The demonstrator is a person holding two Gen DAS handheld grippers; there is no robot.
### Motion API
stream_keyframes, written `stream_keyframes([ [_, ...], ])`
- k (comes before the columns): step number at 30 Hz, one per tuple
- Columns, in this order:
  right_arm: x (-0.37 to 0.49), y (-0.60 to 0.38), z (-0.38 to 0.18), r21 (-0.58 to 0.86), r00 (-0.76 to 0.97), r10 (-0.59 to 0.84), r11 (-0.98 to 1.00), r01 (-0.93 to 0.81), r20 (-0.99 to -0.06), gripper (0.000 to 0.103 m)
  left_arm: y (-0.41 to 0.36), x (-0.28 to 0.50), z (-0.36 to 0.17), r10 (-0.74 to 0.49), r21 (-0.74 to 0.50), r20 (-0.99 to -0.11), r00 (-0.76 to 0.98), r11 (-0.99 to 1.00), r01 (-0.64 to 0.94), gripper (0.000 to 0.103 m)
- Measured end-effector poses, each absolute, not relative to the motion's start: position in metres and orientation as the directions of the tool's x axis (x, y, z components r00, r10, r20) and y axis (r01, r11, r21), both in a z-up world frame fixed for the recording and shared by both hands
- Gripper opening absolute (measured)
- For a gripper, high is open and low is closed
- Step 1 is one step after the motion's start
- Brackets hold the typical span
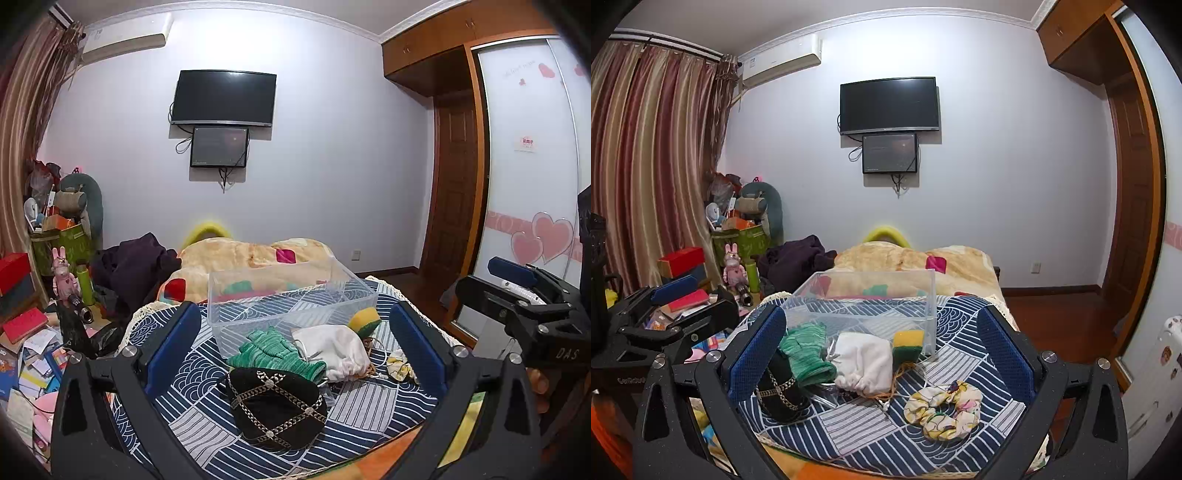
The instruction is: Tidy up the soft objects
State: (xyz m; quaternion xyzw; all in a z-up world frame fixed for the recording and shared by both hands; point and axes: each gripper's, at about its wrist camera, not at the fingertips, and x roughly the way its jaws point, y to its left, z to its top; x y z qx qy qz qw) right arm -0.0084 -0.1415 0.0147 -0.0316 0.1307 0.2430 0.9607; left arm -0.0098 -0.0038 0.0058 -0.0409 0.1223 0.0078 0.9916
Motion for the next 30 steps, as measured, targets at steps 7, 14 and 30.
stream_keyframes([
  [7,-0.0095,-0.1408,0.0153,0.0,0.847,0.462,0.878,-0.478,-0.264,0.103,-0.0048,-0.0132,0.0077,0.01,-0.067,-0.236,0.972,0.997,-0.027,0.103],
  [14,-0.0086,-0.1419,0.0149,0.006,0.849,0.461,0.879,-0.476,-0.26,0.103,-0.0073,-0.0117,0.0068,0.012,-0.063,-0.236,0.972,0.998,-0.028,0.103],
  [30,-0.0078,-0.1395,0.0109,0.01,0.841,0.474,0.873,-0.488,-0.26,0.103,-0.0083,-0.0119,0.0068,0.013,-0.064,-0.236,0.972,0.998,-0.028,0.103],
])
